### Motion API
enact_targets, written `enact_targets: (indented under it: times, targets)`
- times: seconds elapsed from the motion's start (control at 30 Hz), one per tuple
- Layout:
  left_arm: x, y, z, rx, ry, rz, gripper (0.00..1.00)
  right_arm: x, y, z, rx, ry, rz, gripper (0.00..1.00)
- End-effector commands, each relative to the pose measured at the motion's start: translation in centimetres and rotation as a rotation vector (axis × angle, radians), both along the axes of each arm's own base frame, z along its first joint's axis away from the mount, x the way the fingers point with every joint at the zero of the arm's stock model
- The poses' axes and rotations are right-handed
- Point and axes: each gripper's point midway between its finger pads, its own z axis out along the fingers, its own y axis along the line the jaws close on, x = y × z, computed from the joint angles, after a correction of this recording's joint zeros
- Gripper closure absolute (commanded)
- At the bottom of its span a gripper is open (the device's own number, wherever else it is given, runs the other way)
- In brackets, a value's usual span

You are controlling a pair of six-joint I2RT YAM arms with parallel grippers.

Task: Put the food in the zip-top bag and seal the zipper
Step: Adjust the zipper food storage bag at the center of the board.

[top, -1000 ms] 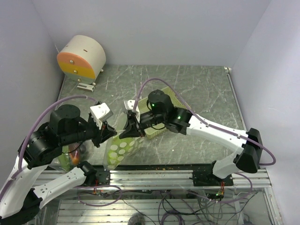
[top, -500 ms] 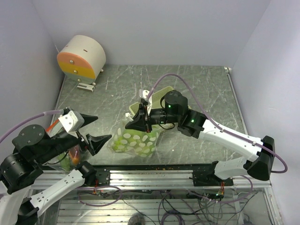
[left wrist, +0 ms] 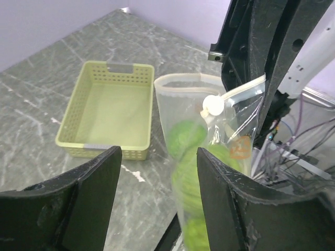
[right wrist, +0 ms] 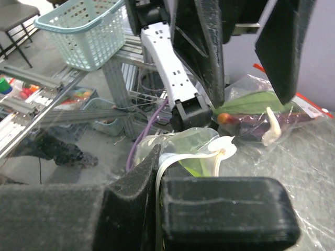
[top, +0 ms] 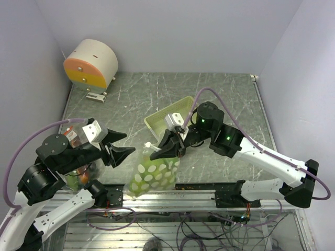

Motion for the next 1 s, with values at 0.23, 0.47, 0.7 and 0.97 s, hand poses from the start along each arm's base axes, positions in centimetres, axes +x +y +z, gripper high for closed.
enact_targets:
  times: [0.23,0.47,0.7,0.97]
  targets:
    - [-2.6,-4.6,1.8,-0.182,0.07,-0.275,0.36,-1.5,-1.2,1.2,0.048,-0.088,0.094,1.0]
    - [-2.0,-6.0,-1.2,-0.192,0.239,-0.277,0.42,-1.6,-1.2,1.0,0.042,-0.104,0.104,1.0]
    - [-2.3,-6.3,-1.6,-0.227,0.258,-0.297,0.52,-1.4,-1.2,0.8,0.039,-0.107,0.096,1.0]
    - [-2.9,-7.0,-1.7,-0.263,0.27,-0.358,0.35,-1.3,-1.1,0.3,0.025,-0.103,0.093,1.0]
